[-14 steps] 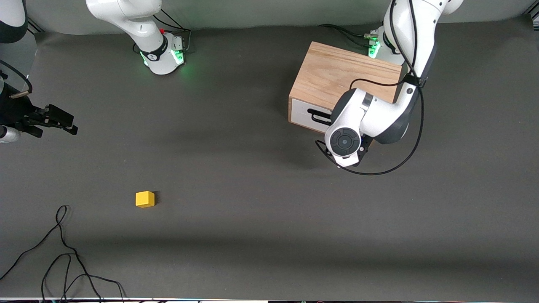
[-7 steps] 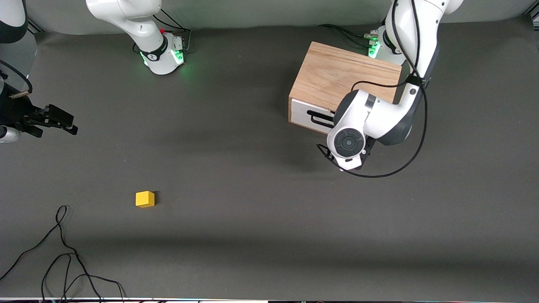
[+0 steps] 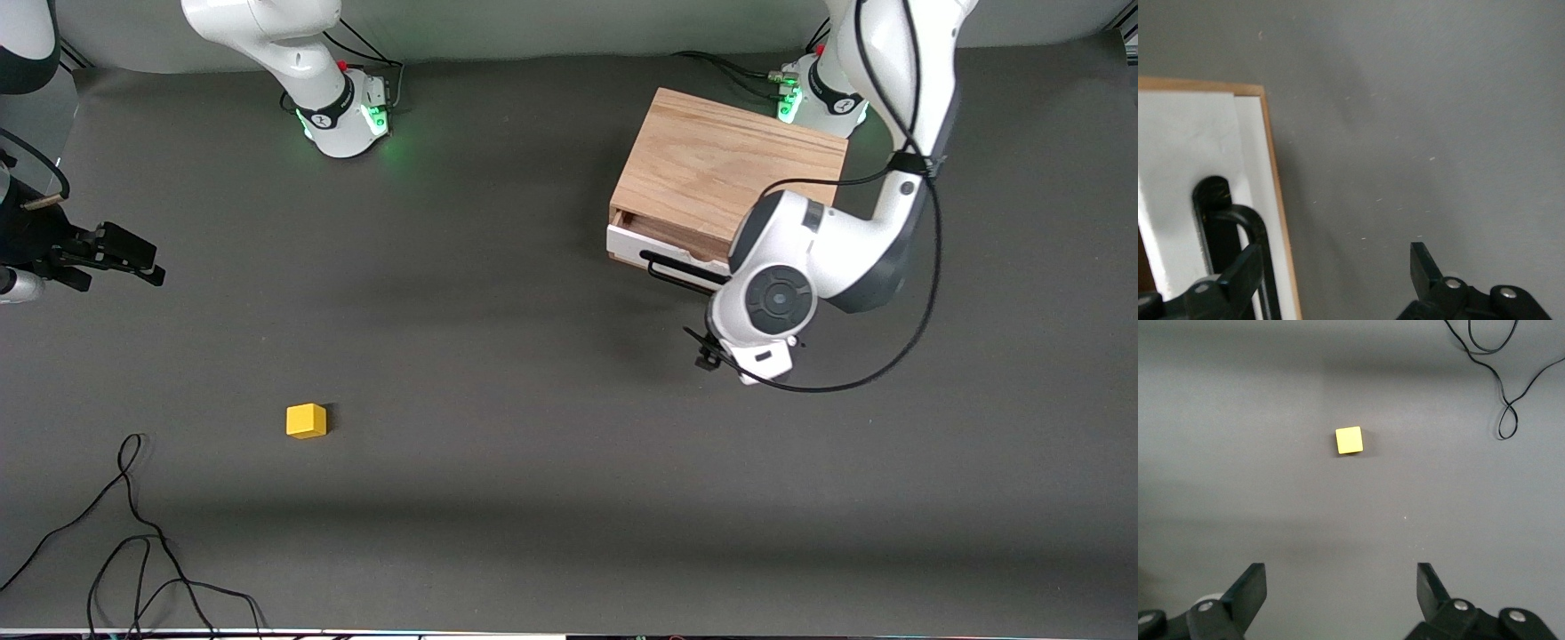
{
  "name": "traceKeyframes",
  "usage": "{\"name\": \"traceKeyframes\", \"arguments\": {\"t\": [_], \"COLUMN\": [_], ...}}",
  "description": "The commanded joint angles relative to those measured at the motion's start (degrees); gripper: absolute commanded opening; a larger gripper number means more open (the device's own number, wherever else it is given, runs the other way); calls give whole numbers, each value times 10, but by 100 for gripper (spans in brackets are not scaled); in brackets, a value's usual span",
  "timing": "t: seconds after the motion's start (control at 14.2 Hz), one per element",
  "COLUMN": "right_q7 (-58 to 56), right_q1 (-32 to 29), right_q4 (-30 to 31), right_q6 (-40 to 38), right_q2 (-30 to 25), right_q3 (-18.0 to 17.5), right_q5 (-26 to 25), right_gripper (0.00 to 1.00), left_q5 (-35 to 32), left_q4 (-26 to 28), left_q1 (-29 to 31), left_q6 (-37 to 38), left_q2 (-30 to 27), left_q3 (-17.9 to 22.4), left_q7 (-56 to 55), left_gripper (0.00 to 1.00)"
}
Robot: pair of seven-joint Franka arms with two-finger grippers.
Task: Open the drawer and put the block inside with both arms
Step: 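Close the left gripper on the black drawer handle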
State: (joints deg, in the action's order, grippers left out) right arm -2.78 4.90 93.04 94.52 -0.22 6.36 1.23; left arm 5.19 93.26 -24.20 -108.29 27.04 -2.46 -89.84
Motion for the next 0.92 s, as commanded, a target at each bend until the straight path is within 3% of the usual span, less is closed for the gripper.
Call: {"name": "traceKeyframes", "arguments": {"t": [0.0, 0.49, 0.85], "right_q7": [6, 6, 8], "right_q1": [-3, -3, -2], "right_q4": [-1, -3, -1], "right_q6": [5, 27, 43], "right_q2": [0, 2, 16], "right_q3": [-3, -3, -3], "right_q5": [-13, -11, -4], "right_gripper": [100, 100, 100], "left_q5": [-6, 6, 6], "left_q4": [-8, 9, 25], "left_q1": [4, -9, -11], "left_q6": [-3, 68, 60], "left_q2": [-1, 4, 19], "left_q3": [0, -20, -26], "left_q7": [10, 10, 10], "left_gripper": [98, 99, 99]}}
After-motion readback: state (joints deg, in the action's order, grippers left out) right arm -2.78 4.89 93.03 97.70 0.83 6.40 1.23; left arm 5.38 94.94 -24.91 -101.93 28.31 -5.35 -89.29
